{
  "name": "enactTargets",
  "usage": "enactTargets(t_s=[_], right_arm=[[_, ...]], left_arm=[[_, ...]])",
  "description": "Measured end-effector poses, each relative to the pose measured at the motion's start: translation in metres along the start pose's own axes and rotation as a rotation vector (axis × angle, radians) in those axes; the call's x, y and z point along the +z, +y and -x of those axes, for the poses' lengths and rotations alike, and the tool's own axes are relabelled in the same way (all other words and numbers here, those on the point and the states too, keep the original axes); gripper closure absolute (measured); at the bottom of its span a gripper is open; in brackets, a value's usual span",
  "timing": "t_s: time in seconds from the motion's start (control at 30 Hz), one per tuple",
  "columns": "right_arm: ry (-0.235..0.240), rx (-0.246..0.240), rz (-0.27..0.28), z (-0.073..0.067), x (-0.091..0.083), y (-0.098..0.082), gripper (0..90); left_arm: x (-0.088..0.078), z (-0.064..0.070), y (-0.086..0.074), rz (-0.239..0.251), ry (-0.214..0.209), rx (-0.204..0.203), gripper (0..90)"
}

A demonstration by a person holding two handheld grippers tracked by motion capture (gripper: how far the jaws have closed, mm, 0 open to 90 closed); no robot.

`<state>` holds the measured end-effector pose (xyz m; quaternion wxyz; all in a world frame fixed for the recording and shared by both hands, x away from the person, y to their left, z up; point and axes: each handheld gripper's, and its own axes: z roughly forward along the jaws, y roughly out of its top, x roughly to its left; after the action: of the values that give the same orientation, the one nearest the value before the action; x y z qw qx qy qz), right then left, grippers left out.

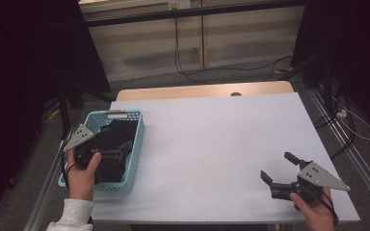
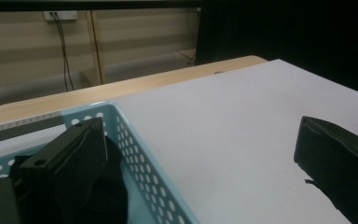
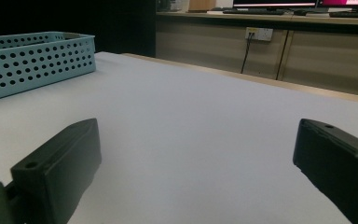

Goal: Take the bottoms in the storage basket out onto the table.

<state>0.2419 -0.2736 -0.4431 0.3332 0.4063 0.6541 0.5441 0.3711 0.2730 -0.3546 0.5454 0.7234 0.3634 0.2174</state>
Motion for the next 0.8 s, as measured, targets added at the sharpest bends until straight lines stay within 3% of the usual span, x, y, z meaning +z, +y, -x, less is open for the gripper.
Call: enactTargets(t_s=[0.13, 0.17, 0.3, 0.33, 0.4, 0.53, 0.63, 0.8], right_arm=[[0.000, 0.000, 0.003, -0.001, 0.000, 0.000, 0.1], [0.001, 0.000, 0.001, -0.001, 0.000, 0.000, 0.1], [0.006, -0.004, 0.002, -0.002, 0.000, 0.001, 0.1], [0.004, -0.006, 0.002, -0.002, -0.001, 0.001, 0.1], [0.007, 0.000, 0.004, 0.000, 0.000, 0.000, 0.1], [0.007, 0.007, -0.003, 0.001, 0.000, -0.001, 0.4], [0.023, 0.021, -0.005, 0.002, 0.001, -0.002, 0.5], [0.024, 0.022, -0.012, 0.002, 0.001, -0.003, 0.6]], left_arm=[[0.005, -0.012, 0.004, -0.010, 0.023, 0.003, 2.7], [0.009, -0.018, 0.004, -0.012, 0.033, -0.019, 2.7], [0.015, -0.029, 0.004, -0.008, 0.047, -0.023, 2.9], [0.019, -0.037, 0.004, -0.022, 0.045, -0.041, 2.8], [0.021, -0.044, 0.004, -0.030, 0.079, -0.043, 3.0], [0.021, -0.053, 0.003, -0.021, 0.082, -0.063, 3.1], [0.024, -0.062, 0.000, -0.046, 0.116, -0.067, 3.2], [0.031, -0.069, -0.007, -0.094, 0.135, -0.064, 3.3]])
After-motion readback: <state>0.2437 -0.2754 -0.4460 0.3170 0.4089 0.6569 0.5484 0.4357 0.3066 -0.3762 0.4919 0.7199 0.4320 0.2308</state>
